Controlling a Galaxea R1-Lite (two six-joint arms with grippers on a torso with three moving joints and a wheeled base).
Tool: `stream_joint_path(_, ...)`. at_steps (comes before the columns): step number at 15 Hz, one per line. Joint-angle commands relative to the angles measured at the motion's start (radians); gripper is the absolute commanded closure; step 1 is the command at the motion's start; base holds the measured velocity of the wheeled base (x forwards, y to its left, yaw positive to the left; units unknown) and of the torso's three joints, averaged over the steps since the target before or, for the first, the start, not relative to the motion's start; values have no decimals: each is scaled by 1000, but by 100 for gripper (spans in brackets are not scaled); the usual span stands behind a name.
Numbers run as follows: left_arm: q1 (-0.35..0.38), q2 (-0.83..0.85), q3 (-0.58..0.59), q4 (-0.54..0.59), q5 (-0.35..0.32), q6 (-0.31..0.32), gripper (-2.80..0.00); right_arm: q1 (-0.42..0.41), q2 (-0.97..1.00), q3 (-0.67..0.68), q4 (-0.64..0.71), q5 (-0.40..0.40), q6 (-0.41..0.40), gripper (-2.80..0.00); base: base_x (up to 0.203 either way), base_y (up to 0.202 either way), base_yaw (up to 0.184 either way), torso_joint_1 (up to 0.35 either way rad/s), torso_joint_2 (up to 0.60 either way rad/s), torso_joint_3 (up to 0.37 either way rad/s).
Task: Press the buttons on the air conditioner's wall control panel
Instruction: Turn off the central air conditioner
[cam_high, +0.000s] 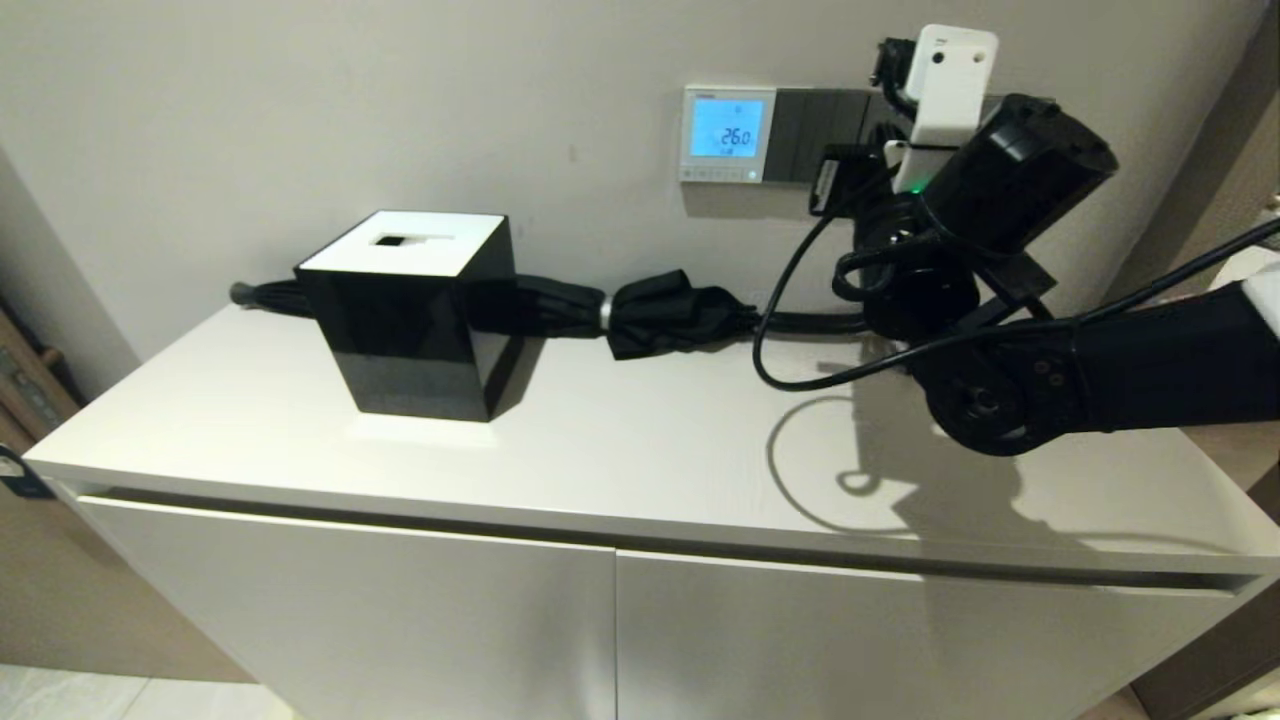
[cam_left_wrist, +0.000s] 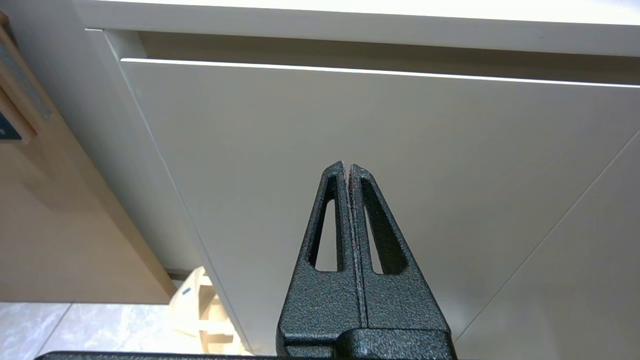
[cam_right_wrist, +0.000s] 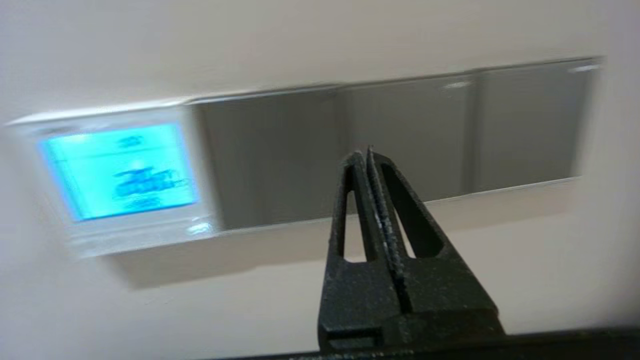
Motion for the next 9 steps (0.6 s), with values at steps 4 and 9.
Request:
stream_joint_path(4,0,0,0,1,0,0,0,44,104,-86,4,-1,-4,0,0,0,0,0,0,0)
stream_joint_path(9,0,0,0,0,0,0,0,43,184,-170,12,5,-9,0,0,0,0,0,0,0)
